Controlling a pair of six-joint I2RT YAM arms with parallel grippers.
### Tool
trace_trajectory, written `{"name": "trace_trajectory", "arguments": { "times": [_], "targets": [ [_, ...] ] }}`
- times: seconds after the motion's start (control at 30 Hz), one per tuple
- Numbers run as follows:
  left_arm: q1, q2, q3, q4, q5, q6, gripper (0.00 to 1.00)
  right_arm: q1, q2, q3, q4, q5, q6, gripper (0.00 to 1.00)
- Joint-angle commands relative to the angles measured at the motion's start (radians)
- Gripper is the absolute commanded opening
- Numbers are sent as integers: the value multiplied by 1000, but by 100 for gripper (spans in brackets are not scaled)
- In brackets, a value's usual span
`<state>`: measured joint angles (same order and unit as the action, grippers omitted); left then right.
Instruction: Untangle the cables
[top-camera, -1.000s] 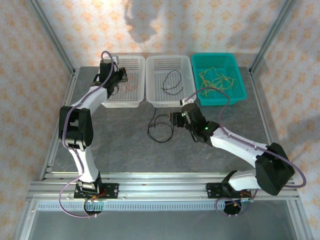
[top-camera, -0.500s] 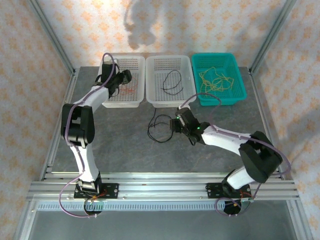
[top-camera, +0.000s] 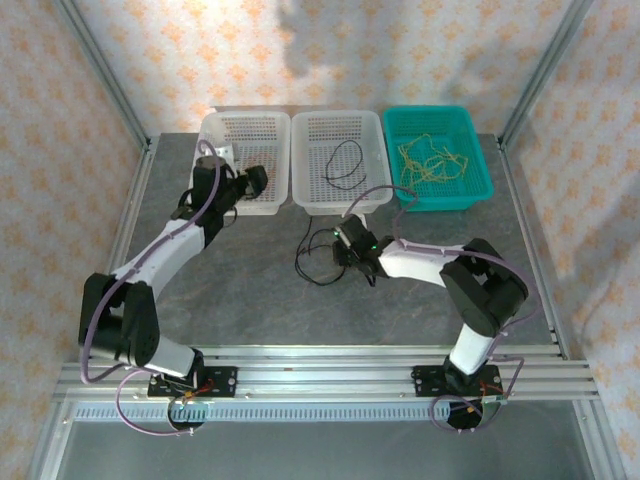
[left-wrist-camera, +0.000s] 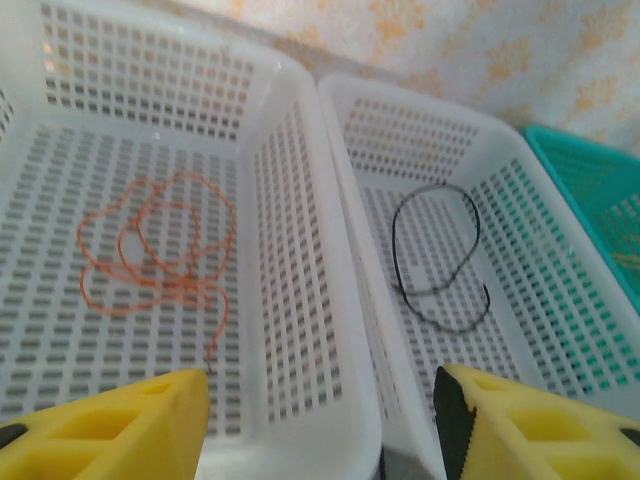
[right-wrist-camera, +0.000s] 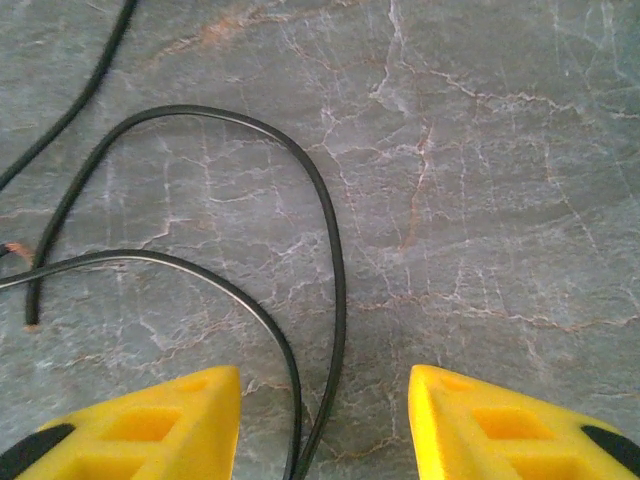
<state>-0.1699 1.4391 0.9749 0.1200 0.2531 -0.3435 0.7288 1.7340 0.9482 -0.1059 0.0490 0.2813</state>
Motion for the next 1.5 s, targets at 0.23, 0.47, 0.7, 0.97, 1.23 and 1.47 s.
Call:
{"name": "trace_trajectory", "arguments": {
  "times": [0.23, 0.47, 0.7, 0.97, 1.23, 1.47],
  "targets": [
    [-22, -105, -147, 18, -18, -40, 62, 14, 64, 29, -63, 6, 53, 42],
    [-33, -121, -177, 22, -9, -60, 62, 14, 97, 33, -55, -15, 64, 31],
    [-95, -167, -249, 12, -34, -90, 60, 14, 60, 2, -29, -17, 89, 6],
    [-181, -199, -370, 55, -42, -134, 59, 14, -120, -93, 31, 44, 64, 0],
    [-245, -143, -422, 186, 8, -165, 59, 13, -339, -169, 26, 79, -8, 0],
    [-297, -106, -386, 279, 75, -105, 61, 14, -569, -178, -36, 26, -125, 0]
  ]
}}
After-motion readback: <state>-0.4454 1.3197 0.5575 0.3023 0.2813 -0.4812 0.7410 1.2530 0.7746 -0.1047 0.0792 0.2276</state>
